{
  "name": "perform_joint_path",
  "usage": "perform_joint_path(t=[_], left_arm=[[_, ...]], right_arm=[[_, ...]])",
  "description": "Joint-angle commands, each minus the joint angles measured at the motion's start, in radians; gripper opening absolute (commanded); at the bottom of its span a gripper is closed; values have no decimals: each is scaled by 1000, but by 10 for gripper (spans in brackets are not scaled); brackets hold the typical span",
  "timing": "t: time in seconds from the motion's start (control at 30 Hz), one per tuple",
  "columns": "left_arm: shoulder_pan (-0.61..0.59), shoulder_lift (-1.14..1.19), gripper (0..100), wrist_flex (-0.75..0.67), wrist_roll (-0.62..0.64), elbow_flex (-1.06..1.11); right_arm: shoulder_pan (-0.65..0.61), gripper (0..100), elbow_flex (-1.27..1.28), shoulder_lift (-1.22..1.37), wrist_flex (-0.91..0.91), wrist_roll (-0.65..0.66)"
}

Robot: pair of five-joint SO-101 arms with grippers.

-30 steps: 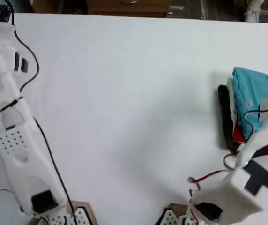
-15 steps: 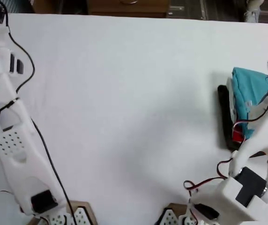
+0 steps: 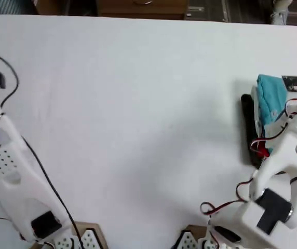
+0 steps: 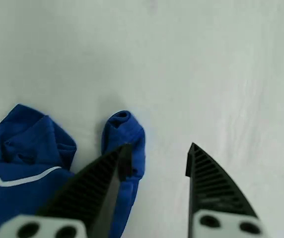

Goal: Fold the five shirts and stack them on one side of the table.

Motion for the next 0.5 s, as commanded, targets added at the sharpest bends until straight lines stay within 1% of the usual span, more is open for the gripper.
perform_joint_path(t=[0.0, 0.07, 0.17, 0.27, 0.33, 0.47], left_arm=[[-101, -46, 203, 12, -2, -41], [-169, -48, 203, 12, -2, -41], [-287, -46, 203, 9, -5, -41], [-399, -37, 203, 9, -3, -33], [-451, -35, 203, 9, -3, -31], [-480, -35, 207, -5, -9, -31]], right_arm=[[-70, 22, -40, -219, -4, 3], [-140, 23, -34, -348, 10, 3], [-305, 24, 0, -527, 76, 8], [-458, 24, 87, -654, 120, 9], [-501, 24, 169, -711, 122, 9], [-493, 26, 328, -757, 119, 9]])
